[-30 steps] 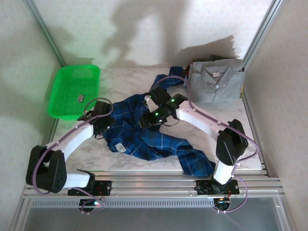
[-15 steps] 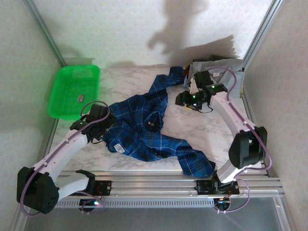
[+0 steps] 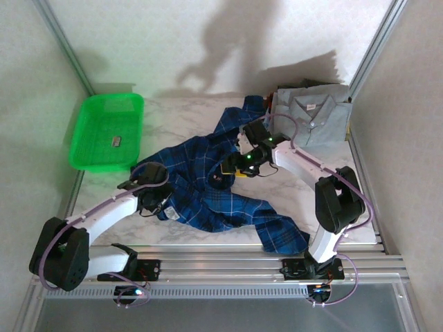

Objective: Fold and stack the long sleeve shirts

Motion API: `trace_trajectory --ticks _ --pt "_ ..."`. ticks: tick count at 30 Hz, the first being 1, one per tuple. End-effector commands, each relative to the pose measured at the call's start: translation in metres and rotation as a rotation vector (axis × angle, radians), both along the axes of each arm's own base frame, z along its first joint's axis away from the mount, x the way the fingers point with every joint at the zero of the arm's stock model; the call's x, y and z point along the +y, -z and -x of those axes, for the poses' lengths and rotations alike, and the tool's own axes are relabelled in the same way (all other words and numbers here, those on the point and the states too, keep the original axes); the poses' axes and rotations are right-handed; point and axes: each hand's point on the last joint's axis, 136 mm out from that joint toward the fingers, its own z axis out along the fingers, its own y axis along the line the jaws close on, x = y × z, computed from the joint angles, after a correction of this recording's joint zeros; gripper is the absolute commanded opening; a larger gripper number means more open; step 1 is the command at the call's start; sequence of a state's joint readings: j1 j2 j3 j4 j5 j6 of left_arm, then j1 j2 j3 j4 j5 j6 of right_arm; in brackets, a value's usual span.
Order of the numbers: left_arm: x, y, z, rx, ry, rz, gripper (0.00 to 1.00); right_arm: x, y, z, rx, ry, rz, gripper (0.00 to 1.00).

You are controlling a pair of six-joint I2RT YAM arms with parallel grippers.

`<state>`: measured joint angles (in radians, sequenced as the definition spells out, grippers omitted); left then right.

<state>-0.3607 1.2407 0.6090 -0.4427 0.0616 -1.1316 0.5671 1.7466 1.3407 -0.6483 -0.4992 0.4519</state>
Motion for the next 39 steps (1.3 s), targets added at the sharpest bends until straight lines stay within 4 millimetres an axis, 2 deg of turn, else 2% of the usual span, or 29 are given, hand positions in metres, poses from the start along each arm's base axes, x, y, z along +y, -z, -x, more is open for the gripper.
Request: trace_trajectory --ticks 1,8,15,17,18,20,21,23,24,28,30,32,34,37,39 --pt "-0.002 0.010 0.002 0.004 -0.007 0.010 0.56 0.014 -0.004 0.002 0.047 0.031 0.019 0.62" --pt "0.000 0.019 0.011 0.021 0.001 0.006 0.48 0.053 -0.005 -0.006 0.063 0.030 0.049 0.63" --pt "0.004 0.025 0.019 0.025 0.000 0.000 0.43 0.066 0.029 -0.010 0.118 0.057 0.182 0.60" --pt "0.005 0.027 0.021 0.028 -0.001 -0.006 0.41 0.066 0.035 -0.012 0.109 0.053 0.229 0.55" --pt "0.006 0.028 0.022 0.029 0.001 -0.009 0.39 0.063 0.038 -0.012 0.111 0.055 0.258 0.47" --pt "0.007 0.030 0.023 0.033 0.002 -0.015 0.32 0.056 0.040 -0.012 0.115 0.069 0.287 0.25" --pt "0.009 0.030 0.024 0.032 -0.001 -0.019 0.28 0.051 0.037 -0.013 0.110 0.085 0.293 0.14" --pt "0.011 0.027 0.021 0.017 -0.004 -0.027 0.21 0.039 0.018 -0.021 0.075 0.131 0.259 0.05" --pt "0.012 0.025 0.019 0.004 -0.008 -0.031 0.17 0.031 0.002 -0.026 0.045 0.154 0.230 0.02" --pt "0.018 0.013 0.003 -0.060 -0.011 -0.056 0.08 -0.017 -0.058 -0.048 -0.056 0.221 0.171 0.00" --pt "0.022 0.005 -0.009 -0.108 -0.004 -0.080 0.08 -0.049 -0.074 -0.055 -0.071 0.267 0.149 0.00" --pt "0.024 -0.007 -0.026 -0.180 0.016 -0.102 0.08 -0.079 -0.082 -0.060 -0.084 0.309 0.121 0.00" --pt "0.018 -0.026 -0.051 -0.293 0.059 -0.113 0.07 -0.111 -0.084 -0.063 -0.093 0.357 0.109 0.00" --pt "0.010 -0.064 -0.084 -0.480 0.103 -0.124 0.07 -0.152 -0.084 -0.068 -0.108 0.440 0.085 0.00" --pt "0.010 -0.088 -0.099 -0.577 0.108 -0.149 0.07 -0.177 -0.083 -0.072 -0.116 0.499 0.089 0.00"
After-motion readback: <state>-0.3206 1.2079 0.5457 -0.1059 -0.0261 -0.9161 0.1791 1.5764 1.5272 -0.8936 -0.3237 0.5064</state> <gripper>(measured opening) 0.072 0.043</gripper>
